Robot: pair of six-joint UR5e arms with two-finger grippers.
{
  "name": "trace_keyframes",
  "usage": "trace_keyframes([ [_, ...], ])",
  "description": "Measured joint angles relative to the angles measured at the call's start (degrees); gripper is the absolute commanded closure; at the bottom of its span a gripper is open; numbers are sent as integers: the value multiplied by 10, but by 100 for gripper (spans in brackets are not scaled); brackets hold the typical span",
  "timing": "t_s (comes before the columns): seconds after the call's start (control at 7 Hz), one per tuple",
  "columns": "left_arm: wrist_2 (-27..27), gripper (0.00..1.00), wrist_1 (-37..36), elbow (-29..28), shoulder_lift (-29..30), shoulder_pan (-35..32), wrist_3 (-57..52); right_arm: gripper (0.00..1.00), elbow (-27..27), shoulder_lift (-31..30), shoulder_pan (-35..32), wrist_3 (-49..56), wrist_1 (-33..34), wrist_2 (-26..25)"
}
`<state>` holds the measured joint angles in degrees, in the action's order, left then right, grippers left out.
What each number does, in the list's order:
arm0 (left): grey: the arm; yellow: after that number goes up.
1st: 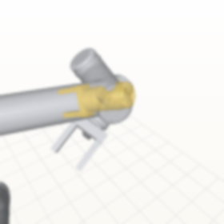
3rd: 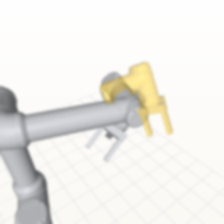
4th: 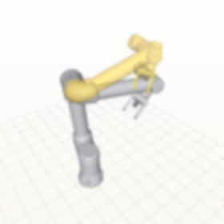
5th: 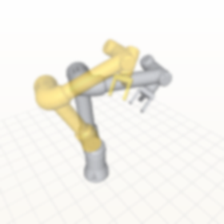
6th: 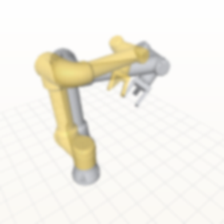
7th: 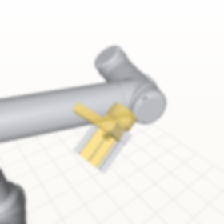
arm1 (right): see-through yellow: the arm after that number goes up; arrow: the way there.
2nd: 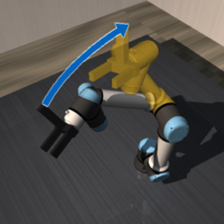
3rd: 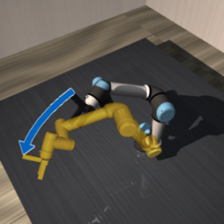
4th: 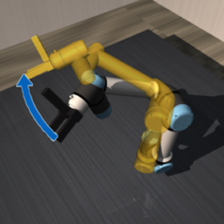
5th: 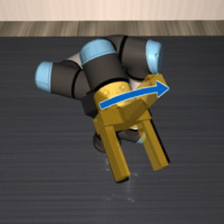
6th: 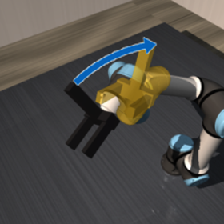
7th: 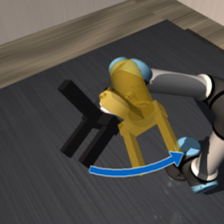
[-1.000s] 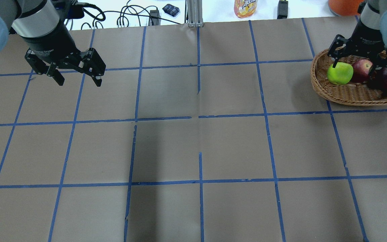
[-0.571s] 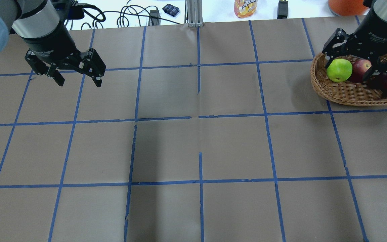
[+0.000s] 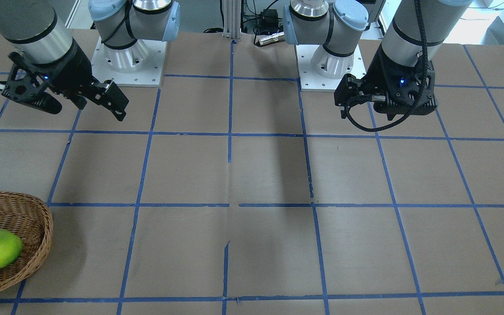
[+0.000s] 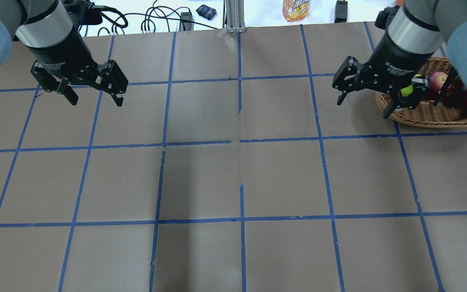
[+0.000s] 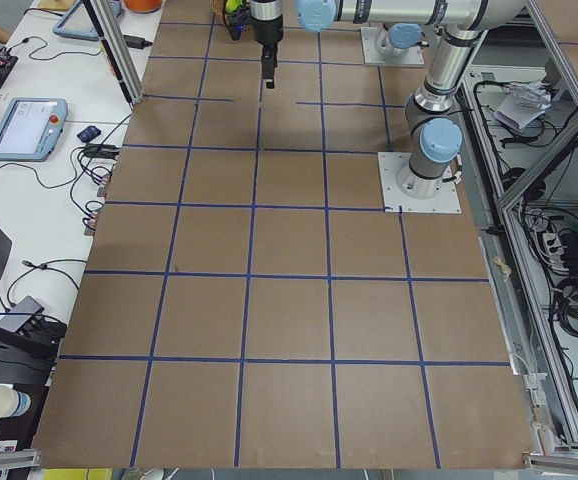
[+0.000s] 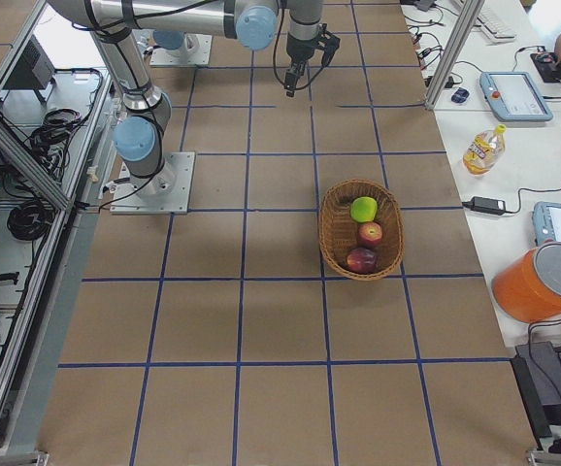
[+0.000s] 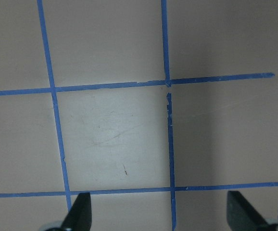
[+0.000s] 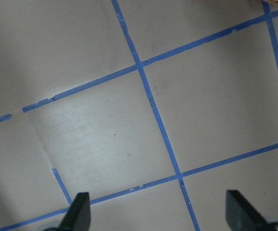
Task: Put all apples into basket
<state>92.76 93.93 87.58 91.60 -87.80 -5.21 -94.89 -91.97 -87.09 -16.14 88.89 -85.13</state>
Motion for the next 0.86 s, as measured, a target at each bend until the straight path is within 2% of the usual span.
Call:
trace_keyframes([
  [0.43, 0, 0, 0, -1, 1, 0, 1, 0, -25, -32, -15, 5, -3, -51],
  [0.86, 0, 0, -1, -1, 1, 0, 1, 0, -13, -32, -16, 3, -19, -41],
])
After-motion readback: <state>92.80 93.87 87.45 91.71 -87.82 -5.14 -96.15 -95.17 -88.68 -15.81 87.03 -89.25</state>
